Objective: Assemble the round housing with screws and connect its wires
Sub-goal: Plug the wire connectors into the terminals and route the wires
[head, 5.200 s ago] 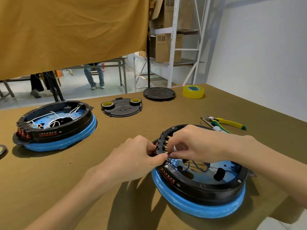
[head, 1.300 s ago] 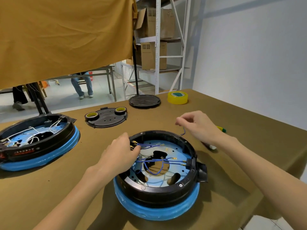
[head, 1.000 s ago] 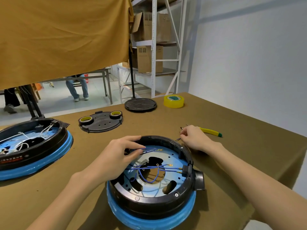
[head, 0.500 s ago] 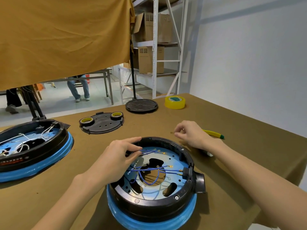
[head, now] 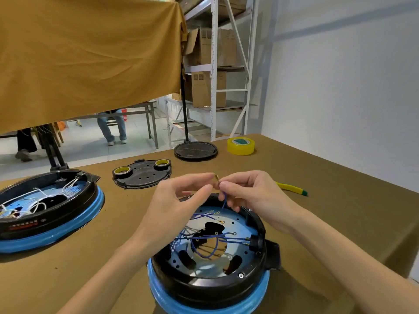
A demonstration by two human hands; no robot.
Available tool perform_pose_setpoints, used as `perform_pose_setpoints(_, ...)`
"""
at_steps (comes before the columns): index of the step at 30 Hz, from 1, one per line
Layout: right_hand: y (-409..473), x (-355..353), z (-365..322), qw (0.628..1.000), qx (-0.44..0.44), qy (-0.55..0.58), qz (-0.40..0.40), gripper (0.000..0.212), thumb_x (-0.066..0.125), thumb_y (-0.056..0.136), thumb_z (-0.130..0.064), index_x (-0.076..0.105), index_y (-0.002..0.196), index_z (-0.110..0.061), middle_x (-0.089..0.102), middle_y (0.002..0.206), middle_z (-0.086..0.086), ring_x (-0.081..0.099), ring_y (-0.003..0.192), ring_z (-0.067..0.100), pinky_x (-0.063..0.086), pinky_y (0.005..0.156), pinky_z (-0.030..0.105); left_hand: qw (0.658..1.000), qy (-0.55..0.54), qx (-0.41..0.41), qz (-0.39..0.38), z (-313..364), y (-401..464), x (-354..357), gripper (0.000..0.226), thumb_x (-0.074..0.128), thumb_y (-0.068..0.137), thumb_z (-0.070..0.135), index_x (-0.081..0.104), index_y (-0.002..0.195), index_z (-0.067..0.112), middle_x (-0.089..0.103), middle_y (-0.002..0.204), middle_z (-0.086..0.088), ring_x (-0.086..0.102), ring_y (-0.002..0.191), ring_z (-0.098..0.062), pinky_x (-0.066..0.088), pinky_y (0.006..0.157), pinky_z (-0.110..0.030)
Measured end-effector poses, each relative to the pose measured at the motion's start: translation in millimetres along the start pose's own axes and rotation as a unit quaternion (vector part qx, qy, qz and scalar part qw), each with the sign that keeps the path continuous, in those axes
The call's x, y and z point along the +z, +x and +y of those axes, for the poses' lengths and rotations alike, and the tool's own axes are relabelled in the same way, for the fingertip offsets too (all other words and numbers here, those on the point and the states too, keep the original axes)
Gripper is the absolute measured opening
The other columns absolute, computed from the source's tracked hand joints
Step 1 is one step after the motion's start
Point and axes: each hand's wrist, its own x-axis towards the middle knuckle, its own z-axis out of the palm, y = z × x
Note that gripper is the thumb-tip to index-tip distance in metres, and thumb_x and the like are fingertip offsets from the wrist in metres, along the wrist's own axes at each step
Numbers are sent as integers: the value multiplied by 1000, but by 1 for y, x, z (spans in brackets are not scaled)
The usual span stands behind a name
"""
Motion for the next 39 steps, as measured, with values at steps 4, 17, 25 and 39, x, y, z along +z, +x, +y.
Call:
perform_pose_setpoints(4, -7, 4, -6, 999, 0, 12, -41, 21, 65, 98, -9, 76, 112, 1, 73, 86, 12, 62, 69, 17, 51, 61, 23, 997, -63, 10, 32, 6, 0, 8, 16, 75, 91, 12, 82, 102, 22, 81, 96, 7, 76, 93, -11, 58, 81, -19)
perform_pose_setpoints(17, 0, -3, 49, 903, 96, -413, 72, 25, 46, 107, -35, 65, 114, -19, 68, 100, 0, 62, 92, 18, 49, 81, 37, 981, 108, -29, -161, -8, -1, 15, 13, 63, 101, 24, 72, 102, 33, 72, 89, 13, 68, 78, -9, 58, 75, -27)
perform_pose_setpoints(25, 15, -5, 51, 936, 72, -338, 63, 39, 42, 107, -24, 66, 81, -8, 63, 78, 13, 52, 73, 26, 44, 71, 46, 944, 205, -16, -258, -15, 19, 31, 12, 73, 96, 29, 77, 105, 34, 71, 86, 17, 61, 78, 2, 46, 68, -8)
perform_pose_setpoints(39, 29, -3, 44, 956, 52, -289, 1, 35, 47, 109, -16, 66, 79, -15, 64, 80, 0, 54, 79, 15, 47, 83, 48, 957, 117, -1, -265, -25, 34, 29, 16, 84, 83, 12, 82, 91, 26, 77, 81, 16, 72, 80, 0, 54, 74, -13)
